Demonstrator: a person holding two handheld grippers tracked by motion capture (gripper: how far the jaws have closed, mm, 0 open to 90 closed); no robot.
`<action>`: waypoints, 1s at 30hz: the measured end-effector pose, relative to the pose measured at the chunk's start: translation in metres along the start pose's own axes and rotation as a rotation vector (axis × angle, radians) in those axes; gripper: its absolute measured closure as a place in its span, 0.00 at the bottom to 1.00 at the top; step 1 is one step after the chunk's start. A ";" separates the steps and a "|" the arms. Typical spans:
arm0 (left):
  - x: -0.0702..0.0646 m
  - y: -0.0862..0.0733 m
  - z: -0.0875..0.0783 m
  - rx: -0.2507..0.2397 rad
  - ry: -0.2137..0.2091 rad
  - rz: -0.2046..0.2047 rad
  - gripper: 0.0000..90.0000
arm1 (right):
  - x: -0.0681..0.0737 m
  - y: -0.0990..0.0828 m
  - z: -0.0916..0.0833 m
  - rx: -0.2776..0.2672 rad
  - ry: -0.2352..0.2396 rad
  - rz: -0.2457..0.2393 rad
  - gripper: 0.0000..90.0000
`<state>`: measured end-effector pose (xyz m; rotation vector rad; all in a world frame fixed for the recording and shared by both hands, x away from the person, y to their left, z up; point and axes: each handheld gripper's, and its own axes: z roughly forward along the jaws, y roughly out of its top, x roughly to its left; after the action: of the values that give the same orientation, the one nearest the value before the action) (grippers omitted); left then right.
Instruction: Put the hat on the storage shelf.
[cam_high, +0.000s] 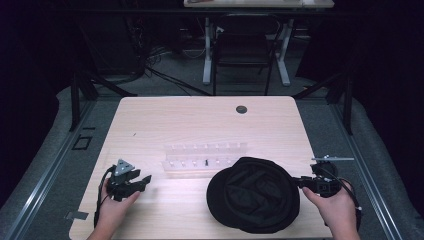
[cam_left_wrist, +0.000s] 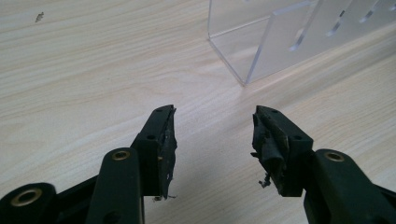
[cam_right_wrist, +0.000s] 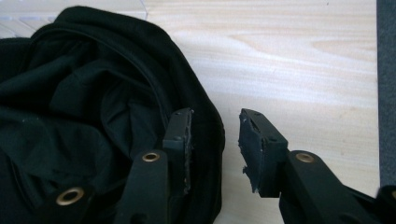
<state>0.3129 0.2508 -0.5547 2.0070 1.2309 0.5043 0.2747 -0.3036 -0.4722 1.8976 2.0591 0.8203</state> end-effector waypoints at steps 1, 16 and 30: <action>0.000 0.000 0.000 -0.001 0.000 0.003 0.55 | 0.000 0.001 0.000 0.013 0.000 0.000 0.72; -0.003 -0.001 0.002 0.003 -0.001 0.011 0.55 | -0.008 0.001 0.015 0.120 0.037 -0.014 0.84; -0.003 -0.001 0.001 0.003 0.005 0.015 0.55 | -0.021 -0.001 0.006 0.182 0.023 0.005 0.98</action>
<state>0.3116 0.2475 -0.5562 2.0198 1.2213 0.5146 0.2795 -0.3223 -0.4821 1.9943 2.2116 0.6794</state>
